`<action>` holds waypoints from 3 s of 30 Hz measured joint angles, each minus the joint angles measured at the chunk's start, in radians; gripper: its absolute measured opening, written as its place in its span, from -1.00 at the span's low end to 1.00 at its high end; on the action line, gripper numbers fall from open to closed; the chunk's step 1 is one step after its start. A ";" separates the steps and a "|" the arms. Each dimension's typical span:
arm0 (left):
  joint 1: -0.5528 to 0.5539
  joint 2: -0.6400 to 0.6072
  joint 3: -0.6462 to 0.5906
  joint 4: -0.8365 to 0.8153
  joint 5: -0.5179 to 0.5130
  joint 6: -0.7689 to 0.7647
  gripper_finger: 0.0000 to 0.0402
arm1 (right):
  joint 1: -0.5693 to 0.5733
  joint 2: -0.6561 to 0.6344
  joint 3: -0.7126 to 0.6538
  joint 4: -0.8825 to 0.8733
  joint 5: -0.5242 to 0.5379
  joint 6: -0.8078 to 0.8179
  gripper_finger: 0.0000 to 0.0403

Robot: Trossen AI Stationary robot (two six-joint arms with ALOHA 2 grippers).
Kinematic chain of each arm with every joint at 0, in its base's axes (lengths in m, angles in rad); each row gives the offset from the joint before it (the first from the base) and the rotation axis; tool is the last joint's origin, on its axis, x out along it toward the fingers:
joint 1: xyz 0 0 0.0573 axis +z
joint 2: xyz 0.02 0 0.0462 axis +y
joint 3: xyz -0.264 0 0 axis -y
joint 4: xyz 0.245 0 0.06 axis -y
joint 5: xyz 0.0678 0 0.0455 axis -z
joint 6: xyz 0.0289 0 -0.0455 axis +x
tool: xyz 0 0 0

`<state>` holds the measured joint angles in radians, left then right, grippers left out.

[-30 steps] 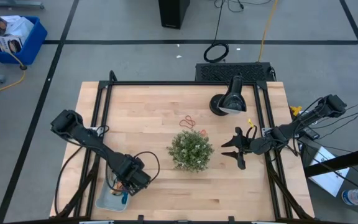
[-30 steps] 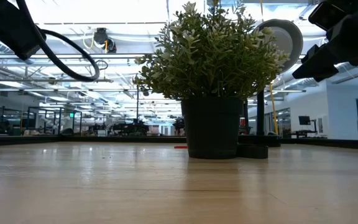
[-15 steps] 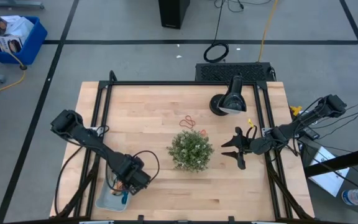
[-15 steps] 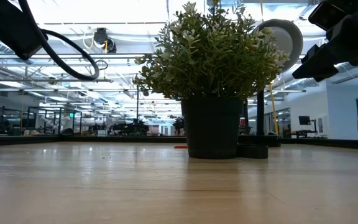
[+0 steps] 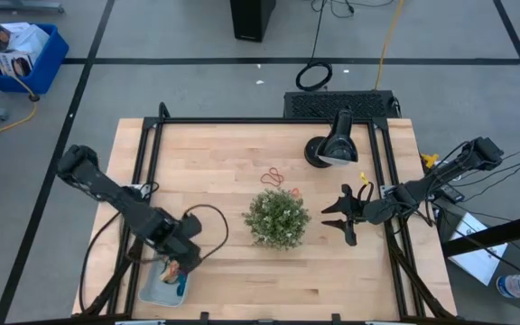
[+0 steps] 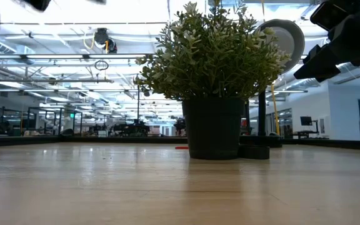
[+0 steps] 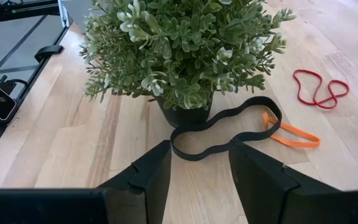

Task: Pick and place rubber bands into bin
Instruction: Put the black rubber band into the blue bin

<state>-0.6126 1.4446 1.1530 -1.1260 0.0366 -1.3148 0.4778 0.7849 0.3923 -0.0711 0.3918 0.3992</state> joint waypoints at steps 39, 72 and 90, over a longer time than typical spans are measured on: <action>0.010 -0.169 0.000 0.223 -0.720 0.161 0.11 | -0.063 0.122 -0.107 0.232 0.180 -0.264 -0.23; 0.010 -0.168 0.000 0.222 -0.718 0.219 0.11 | -0.072 0.551 0.008 0.435 0.048 0.087 -0.36; 0.010 -0.168 0.000 0.222 -0.717 0.220 0.11 | -0.061 0.551 0.008 0.484 0.050 0.033 -0.01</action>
<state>-0.6025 1.2762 1.1530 -0.9035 -0.6807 -1.0950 0.4168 1.3364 0.4000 0.4124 0.4418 0.4318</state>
